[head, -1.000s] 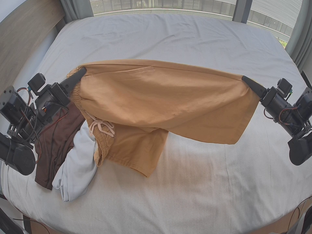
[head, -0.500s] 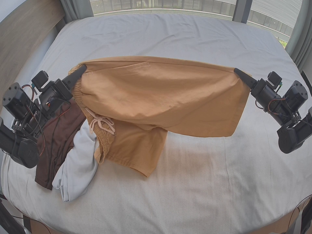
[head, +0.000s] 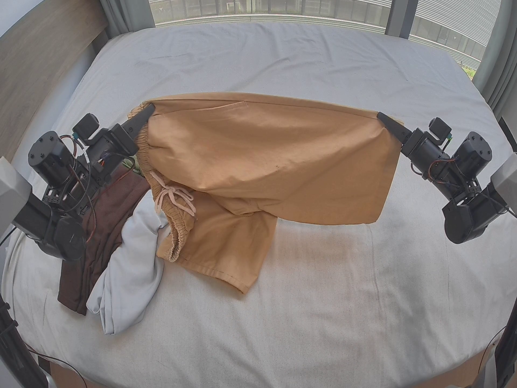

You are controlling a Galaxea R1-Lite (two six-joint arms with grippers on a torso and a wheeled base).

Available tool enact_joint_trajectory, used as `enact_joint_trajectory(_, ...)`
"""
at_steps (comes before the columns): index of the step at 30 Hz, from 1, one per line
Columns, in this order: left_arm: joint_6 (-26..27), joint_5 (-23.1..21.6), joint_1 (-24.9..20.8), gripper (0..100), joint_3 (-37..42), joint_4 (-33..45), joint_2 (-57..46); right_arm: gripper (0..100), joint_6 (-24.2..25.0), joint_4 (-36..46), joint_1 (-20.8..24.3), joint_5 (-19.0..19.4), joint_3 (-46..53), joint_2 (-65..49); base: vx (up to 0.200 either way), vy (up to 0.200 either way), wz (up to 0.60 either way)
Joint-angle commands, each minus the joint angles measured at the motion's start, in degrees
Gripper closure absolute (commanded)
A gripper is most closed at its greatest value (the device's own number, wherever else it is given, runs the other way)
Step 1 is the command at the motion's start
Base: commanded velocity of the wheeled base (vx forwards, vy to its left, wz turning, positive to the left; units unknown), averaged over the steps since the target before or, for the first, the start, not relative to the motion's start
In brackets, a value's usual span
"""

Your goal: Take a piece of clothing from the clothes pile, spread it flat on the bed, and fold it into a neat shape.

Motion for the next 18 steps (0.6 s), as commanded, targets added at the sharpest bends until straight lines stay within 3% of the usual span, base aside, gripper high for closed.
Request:
enact_joint_trajectory(1, -0.09, 0.63, -0.79, 100, -3.39, 0.05, 4.35, 100, -0.03, 0.38, -0.68, 0.00, -2.98, 4.49, 0.000, 0.000, 0.00)
enact_joint_trajectory(18, -0.27, 3.44, -0.88, 100, -14.02, 0.05, 12.79, 100, -0.03, 7.33, -0.94, 0.09, -15.28, 10.29, 0.000, 0.000, 0.00)
